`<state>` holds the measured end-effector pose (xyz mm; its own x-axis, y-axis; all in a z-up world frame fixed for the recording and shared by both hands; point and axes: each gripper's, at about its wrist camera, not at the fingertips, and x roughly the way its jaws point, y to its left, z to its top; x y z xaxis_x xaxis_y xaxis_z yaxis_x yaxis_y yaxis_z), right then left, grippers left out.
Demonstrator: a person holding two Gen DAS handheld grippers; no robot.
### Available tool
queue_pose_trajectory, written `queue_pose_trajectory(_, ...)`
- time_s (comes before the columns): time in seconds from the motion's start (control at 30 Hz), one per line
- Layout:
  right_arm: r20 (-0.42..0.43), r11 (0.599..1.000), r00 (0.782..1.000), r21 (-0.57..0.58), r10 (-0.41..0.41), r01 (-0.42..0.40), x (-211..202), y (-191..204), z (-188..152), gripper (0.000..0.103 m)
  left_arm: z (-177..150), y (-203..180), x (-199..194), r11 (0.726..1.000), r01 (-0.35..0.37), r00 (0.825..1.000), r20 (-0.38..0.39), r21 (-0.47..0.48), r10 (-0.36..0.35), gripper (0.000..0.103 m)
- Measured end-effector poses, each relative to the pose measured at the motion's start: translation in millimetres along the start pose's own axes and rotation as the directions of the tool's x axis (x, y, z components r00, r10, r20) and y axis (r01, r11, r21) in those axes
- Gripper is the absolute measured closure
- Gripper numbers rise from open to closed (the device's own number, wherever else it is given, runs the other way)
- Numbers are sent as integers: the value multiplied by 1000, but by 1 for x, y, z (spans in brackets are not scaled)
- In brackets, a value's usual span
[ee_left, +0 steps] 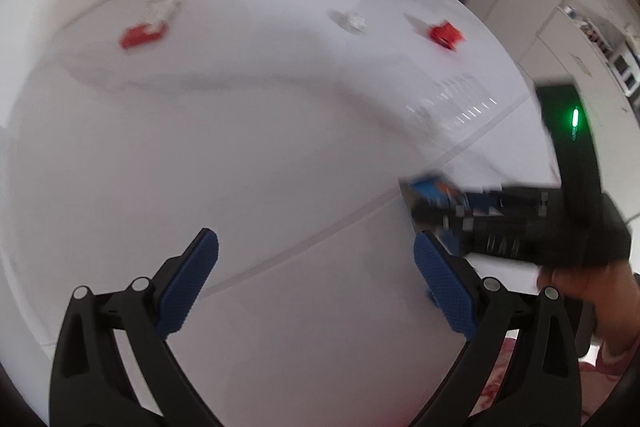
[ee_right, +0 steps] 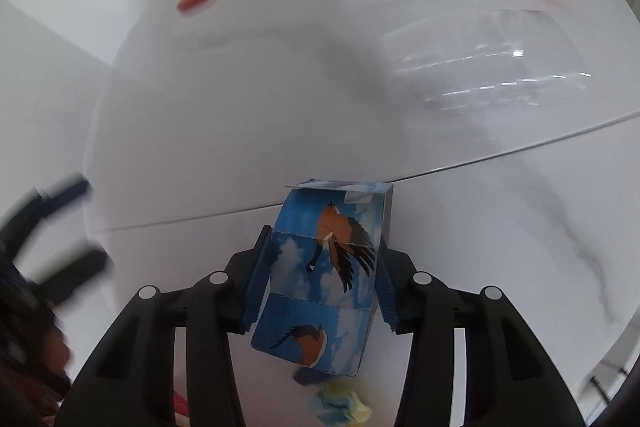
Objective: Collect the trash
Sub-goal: 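Grasp the blue bird-print tissue box with the right tool while the left tool grasps the blue mask, then drop the tissue box and blue mask into the bin with both tools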
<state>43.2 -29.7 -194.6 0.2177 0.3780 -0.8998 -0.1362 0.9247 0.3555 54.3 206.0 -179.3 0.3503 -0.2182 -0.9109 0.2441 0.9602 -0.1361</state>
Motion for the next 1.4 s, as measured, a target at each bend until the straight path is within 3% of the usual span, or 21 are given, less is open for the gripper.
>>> queue_pose_trajectory(0.23, 105, 998, 994, 67, -18, 11, -60, -49, -11, 56, -17, -67, 32, 991, 133, 988, -75, 3, -132, 11)
queue_pose_trajectory(0.37, 137, 995, 987, 69, -81, 72, -90, -78, -30, 56, -24, -98, 56, 993, 114, 987, -120, 33, -109, 24)
queue_pose_trajectory(0.57, 151, 979, 968, 58, -203, 196, -131, -108, -69, 56, -39, -125, 90, 996, 78, 979, -193, 35, -70, 64)
queue_pose_trajectory(0.63, 156, 969, 956, 52, -248, 243, -137, -112, -77, 56, -43, -131, 90, 998, 49, 984, -176, 47, -40, 69)
queue_pose_trajectory(0.93, 199, 952, 931, 63, -308, 301, -165, -133, -101, 56, -37, -140, 66, 999, -31, 993, -111, 30, 34, 71)
queue_pose_trajectory(1.07, 228, 950, 922, 90, -312, 299, -180, -145, -114, 56, -25, -163, 39, 997, -30, 997, -64, 68, 35, 71)
queue_pose_trajectory(1.23, 236, 945, 918, 153, -320, 290, -187, -168, -137, 56, -22, -209, 13, 984, 36, 999, -33, 177, -31, 71)
queue_pose_trajectory(1.4, 200, 935, 924, 214, -326, 284, -172, -198, -168, 56, -30, -266, 10, 950, 141, 989, -76, 280, -125, 71)
